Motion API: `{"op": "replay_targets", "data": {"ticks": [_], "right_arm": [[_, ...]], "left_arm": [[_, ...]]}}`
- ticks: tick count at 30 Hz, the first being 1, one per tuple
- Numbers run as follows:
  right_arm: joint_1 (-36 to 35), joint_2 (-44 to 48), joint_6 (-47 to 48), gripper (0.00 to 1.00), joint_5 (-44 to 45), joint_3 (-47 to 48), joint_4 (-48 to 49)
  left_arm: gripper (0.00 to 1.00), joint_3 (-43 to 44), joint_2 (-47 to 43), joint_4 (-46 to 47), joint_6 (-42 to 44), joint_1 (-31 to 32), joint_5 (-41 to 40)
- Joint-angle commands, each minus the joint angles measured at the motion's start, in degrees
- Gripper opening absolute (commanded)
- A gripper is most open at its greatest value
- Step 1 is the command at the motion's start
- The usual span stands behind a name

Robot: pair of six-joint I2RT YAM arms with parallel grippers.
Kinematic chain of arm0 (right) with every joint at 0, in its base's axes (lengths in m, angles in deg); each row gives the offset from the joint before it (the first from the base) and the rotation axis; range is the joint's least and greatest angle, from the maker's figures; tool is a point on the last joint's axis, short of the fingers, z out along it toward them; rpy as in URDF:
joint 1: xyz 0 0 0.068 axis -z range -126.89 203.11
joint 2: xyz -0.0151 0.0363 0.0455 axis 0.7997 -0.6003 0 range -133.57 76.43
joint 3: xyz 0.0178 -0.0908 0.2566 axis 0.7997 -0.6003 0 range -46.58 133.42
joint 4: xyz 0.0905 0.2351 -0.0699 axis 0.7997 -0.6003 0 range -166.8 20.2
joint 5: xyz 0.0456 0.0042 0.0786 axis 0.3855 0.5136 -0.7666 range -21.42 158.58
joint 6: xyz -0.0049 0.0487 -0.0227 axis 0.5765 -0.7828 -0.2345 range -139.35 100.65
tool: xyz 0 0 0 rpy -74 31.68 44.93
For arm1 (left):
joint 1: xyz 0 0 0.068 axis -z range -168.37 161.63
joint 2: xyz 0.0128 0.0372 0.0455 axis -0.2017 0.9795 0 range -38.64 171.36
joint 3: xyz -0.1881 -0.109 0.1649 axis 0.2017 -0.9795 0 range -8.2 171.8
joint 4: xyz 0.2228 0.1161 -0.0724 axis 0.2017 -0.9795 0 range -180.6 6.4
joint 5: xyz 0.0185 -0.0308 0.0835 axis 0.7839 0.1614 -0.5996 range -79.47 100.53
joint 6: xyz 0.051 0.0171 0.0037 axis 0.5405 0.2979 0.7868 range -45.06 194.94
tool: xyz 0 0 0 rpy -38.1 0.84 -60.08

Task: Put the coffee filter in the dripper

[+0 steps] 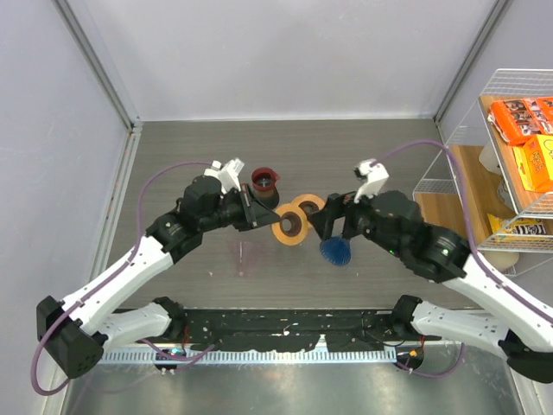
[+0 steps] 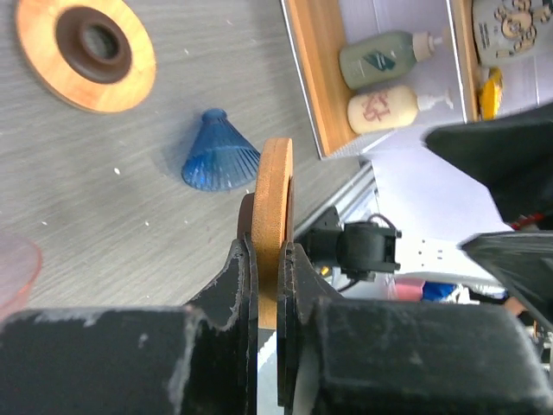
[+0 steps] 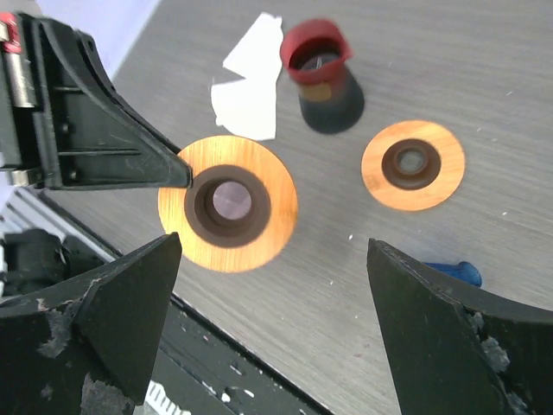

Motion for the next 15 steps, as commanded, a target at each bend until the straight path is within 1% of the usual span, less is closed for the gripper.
{"op": "replay_targets", "data": {"ticks": [1,3,6,10,15], "right_arm": [[-0.1,7.9,-2.4,0.95,8.4,-2.8,2.6],[-0.1,11.3,-4.5,0.95,11.8,-5.9,3.5],[0.0,15.4,-4.6,0.95,12.2,-9.7,5.2],[-0.1,17.9,-4.0,0.95,14.0,-14.3,5.3],[-0.1,19.2,0.4,0.95,14.2,-15.3,5.3]], "left_arm": [[0.00,3.0,-1.5,2.3,1.4,-4.7,-3.1],[0.00,4.9,0.0,2.5,2.0,-8.8,-1.2],[0.00,8.5,3.4,2.4,3.0,-14.0,1.1],[0.00,15.5,9.7,0.4,5.0,-17.1,2.3],[0.00,23.9,17.7,-5.2,6.2,-19.1,5.2]]}}
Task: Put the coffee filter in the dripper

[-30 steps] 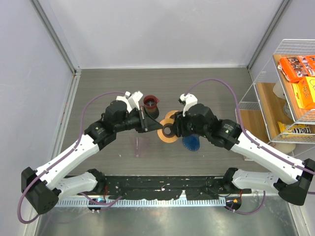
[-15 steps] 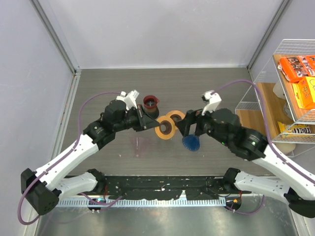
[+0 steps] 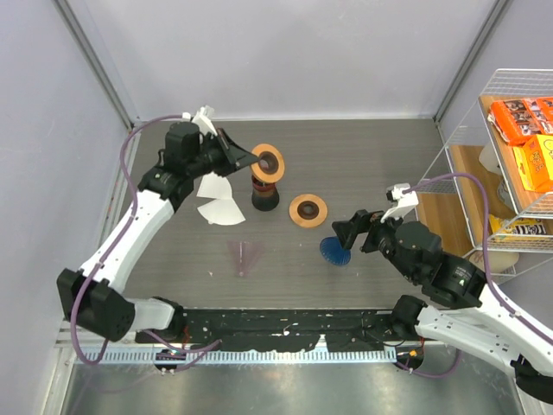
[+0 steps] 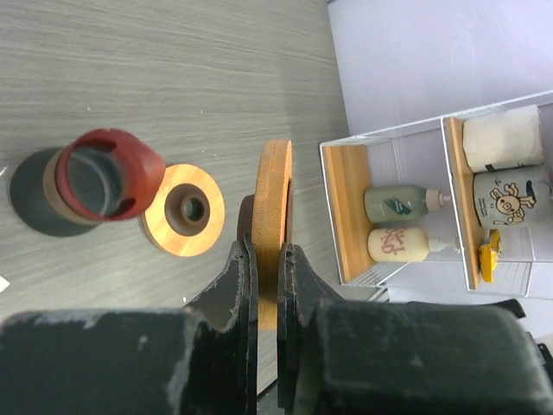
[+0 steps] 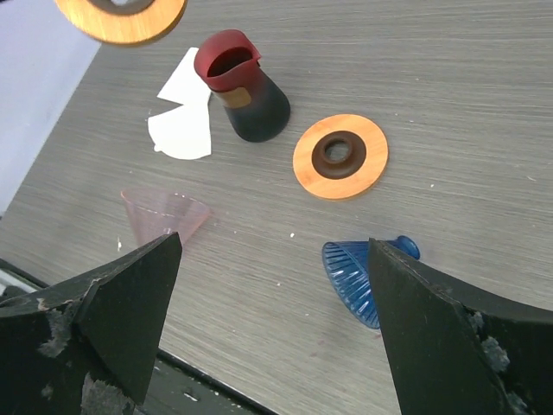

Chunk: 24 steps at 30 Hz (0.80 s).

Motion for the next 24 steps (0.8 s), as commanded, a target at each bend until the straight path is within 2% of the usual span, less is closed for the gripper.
{"op": "replay_targets", "data": {"ticks": [1,12,24], "right_arm": [[-0.1,1.3,4.0,0.95,2.2,-0.1,2.8],[-0.1,2.5,9.5,0.95,5.3,-2.5,4.2],[-0.1,4.6,10.4,0.95,6.7,-3.7,4.1]], "left_arm": [[0.00,7.2,5.4,-3.4,2.5,-1.2,4.1],[0.00,14.4,17.6,-5.3,2.2,-3.0,8.6],[0.00,13.2,19.1,-4.8,3.8,-4.5,8.0]]}}
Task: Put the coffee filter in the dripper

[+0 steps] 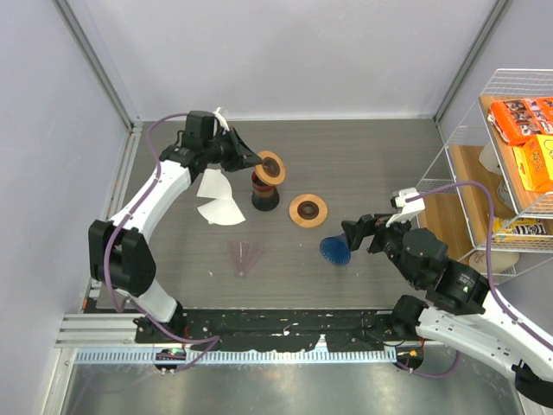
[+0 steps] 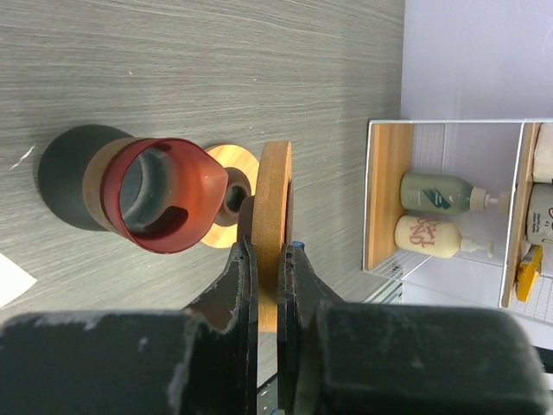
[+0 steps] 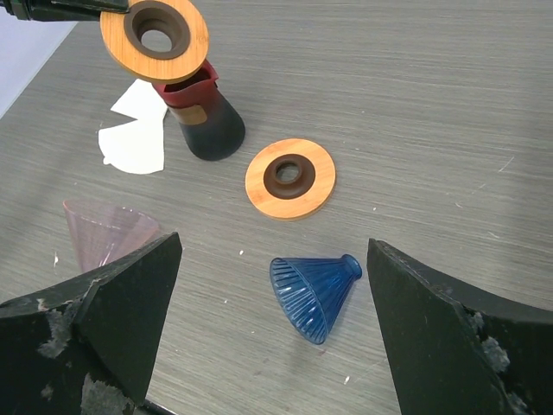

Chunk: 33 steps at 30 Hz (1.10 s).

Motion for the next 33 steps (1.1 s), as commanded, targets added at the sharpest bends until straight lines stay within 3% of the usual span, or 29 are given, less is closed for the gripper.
{"op": "replay_targets", "data": {"ticks": [1,7,14,22,33], "right_arm": [[-0.1,0.5,0.9,0.95,1.8,-0.3,2.3],[-0.1,0.1,0.6,0.95,2.8,-0.3,2.0],[-0.1,-0.1,-0.3,0.95,2.9,-0.1,1.9],[-0.1,0.0,-1.8,0.95,2.4,0.7,0.8],[-0.2,0.0,-3.8,0.95,1.8,1.2,-0.6]], "left_arm": [[0.00,2.1,0.4,1.6,1.7,-1.2,1.9],[0.01,6.4,5.4,-2.4,3.3,-2.4,2.0],[0.04,5.7,6.9,-1.8,3.5,-2.6,4.4],[0.24,3.9,8.0,-2.6,3.9,-2.9,4.9],[0.34,3.5,8.0,-5.5,5.9,-3.2,3.8]]}}
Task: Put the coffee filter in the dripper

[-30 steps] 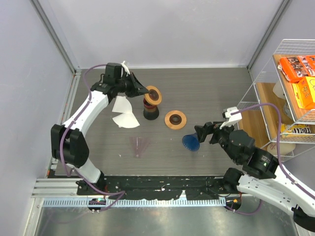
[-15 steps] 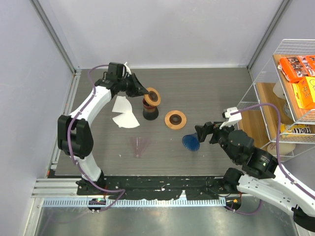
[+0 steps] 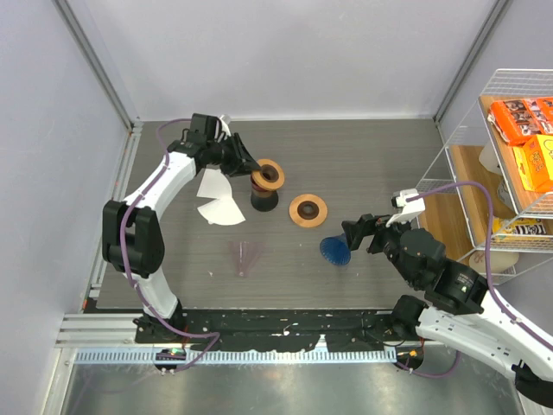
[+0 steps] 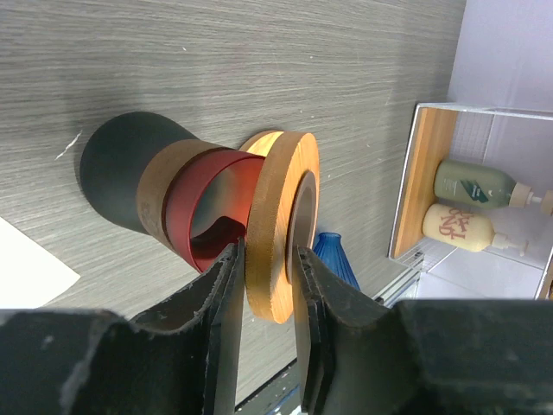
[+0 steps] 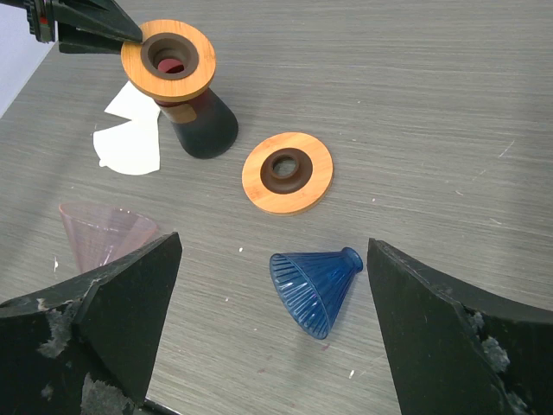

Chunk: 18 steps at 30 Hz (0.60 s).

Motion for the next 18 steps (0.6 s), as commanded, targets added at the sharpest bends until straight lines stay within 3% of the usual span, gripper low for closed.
{"op": "replay_targets", "data": {"ticks": [1,11,18], "right_arm": [[-0.1,-0.1,-1.4,0.96,0.4,1.8,-0.2],[0.0,0.2,-3.9,0.95,0.9,2.3,-2.3],[-0.2,-0.1,-5.1,0.95,1.6,2.7,-3.9]], "left_arm": [[0.37,0.5,-0.7,-1.7,2.5,-0.5,-0.2],[0.52,4.0,-0.3,-7.7,7.2,-0.5,-5.8],[0.81,5.7,-1.4,-9.5,9.4,-0.5,-5.7]]}}
